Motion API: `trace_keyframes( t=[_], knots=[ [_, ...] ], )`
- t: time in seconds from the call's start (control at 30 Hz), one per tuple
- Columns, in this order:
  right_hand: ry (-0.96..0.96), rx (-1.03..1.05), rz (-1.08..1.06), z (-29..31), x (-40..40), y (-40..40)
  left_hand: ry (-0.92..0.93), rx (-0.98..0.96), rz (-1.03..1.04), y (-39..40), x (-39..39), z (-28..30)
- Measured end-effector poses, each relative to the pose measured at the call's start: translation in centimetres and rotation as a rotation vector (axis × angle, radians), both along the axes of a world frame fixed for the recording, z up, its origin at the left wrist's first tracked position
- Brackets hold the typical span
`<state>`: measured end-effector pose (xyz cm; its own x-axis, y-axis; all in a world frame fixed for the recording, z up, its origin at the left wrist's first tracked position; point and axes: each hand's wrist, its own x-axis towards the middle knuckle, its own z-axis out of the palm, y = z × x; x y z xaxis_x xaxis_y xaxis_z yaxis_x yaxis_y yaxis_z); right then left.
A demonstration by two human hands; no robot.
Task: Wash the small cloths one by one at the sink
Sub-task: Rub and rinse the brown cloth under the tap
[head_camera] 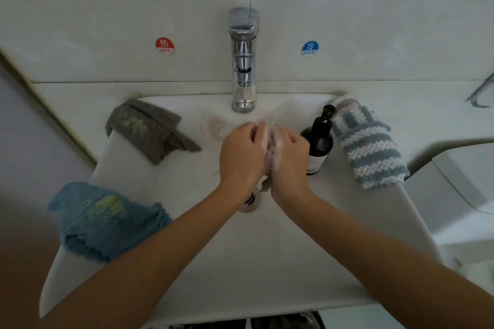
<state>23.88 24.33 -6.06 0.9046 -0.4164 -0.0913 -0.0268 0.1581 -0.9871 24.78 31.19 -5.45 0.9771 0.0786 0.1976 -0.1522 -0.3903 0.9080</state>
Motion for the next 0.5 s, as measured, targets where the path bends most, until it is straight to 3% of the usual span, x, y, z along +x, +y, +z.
trace_keyframes(
  t=[0.13,0.27,0.33,0.5],
  knots=[
    [-0.065,-0.038,0.102,0.0,-0.5,-0.1,-0.042,-0.044,0.047,0.5,-0.4,-1.5],
    [0.009,0.088,0.065,0.0,1.0,-0.8,-0.229,-0.102,-0.120,-0.2,-3.2,-0.8],
    [0.065,0.099,0.125,0.0,-0.1,-0.8,-0.191,-0.093,-0.103,0.1,-2.5,-1.2],
    [-0.081,-0.058,0.211,0.3,-1.3,0.5,-0.156,-0.087,0.044,1.5,-0.5,-1.8]
  ],
)
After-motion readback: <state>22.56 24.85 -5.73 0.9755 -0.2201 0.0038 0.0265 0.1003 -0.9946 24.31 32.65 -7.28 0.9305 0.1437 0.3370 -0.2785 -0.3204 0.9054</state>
